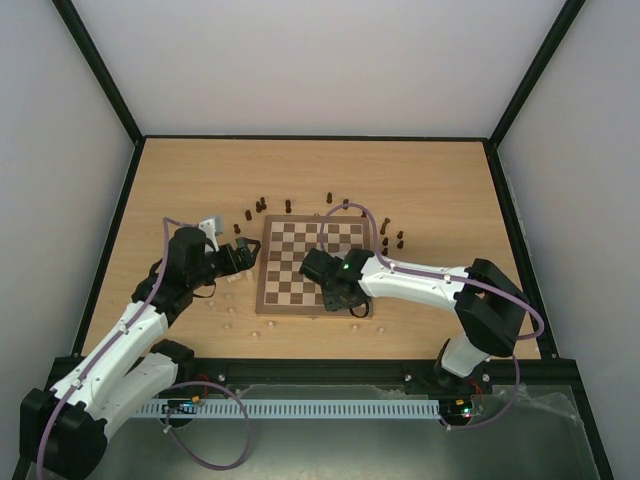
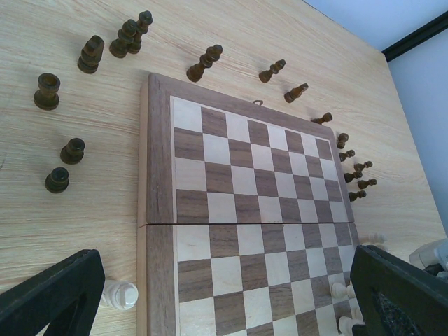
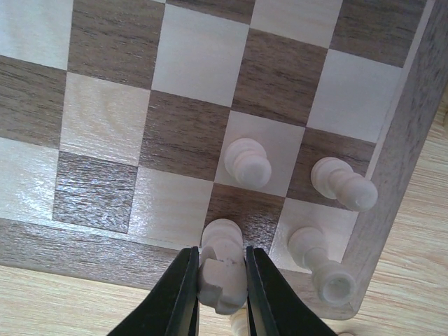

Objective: Set up the chess pieces on the board
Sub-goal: Place the chess piece on the chessboard.

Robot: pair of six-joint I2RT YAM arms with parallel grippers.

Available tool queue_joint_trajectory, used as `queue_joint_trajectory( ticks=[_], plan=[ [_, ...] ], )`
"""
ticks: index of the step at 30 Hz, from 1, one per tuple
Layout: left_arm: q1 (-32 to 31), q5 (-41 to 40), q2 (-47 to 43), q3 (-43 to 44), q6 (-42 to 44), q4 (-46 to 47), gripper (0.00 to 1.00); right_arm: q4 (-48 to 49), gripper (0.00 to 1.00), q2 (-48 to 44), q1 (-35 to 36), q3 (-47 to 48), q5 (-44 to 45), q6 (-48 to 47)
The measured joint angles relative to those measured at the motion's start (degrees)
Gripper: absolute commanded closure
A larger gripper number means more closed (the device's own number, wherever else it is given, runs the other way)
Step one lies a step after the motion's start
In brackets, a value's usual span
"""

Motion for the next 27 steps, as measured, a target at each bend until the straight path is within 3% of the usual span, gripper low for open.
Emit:
queue_joint_trajectory(
  ticks=[16, 27],
  plan=[
    [0.00, 0.00, -0.04, 0.00, 0.00, -0.20, 0.00, 0.33, 0.82, 0.00, -0.09, -0.76, 0.81, 0.66],
    [0.00, 0.00, -0.09, 0.00, 0.00, -0.20, 0.00, 0.42, 0.76, 0.00, -0.46, -0.92, 1.03, 0.76]
  ],
)
